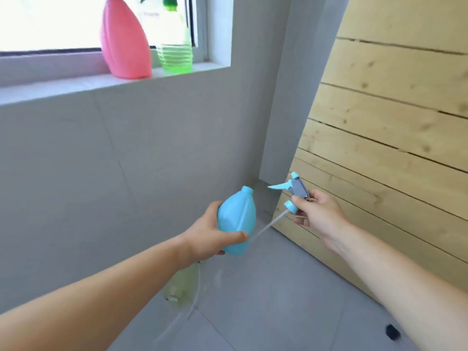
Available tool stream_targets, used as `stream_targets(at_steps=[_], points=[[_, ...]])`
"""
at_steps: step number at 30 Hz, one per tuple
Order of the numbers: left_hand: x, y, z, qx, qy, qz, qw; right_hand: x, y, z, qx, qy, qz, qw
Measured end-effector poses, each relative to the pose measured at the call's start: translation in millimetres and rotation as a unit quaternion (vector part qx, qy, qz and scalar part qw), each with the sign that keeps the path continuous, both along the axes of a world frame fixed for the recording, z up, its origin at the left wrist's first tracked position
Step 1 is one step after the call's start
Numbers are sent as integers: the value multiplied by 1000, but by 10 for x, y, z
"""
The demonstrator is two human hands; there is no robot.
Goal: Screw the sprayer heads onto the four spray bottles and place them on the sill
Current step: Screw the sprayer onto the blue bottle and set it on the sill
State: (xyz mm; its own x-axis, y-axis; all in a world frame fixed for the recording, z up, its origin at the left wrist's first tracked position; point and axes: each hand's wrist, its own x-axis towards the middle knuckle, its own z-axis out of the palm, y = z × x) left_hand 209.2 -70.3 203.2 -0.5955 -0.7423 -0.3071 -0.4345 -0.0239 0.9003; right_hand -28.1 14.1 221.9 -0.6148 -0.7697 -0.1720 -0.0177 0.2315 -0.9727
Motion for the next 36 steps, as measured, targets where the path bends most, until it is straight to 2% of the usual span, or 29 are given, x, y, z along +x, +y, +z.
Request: stream_targets(at_steps=[3,7,10,16,23,28,36], points=[[157,259,265,-32,9,-18,999,65,302,438,-63,24,-22,998],[361,532,453,-98,-36,-44,994,117,643,755,-131,6,-77,988],[483,618,529,-112,-39,-42,992,143,771,891,-174,-22,-106,979],[596,614,531,-152,-64,-49,985,219,799,1025,-218,-35,-92,971],[496,618,501,-193,-66,-74,976,373,695,921,-184,-31,-19,982],[420,644,497,-200,-49,-94,974,530,636,786,-127,-28,77,988],[386,680,511,-153,-36,-111,981,639,602,694,-89,-11,126,988]])
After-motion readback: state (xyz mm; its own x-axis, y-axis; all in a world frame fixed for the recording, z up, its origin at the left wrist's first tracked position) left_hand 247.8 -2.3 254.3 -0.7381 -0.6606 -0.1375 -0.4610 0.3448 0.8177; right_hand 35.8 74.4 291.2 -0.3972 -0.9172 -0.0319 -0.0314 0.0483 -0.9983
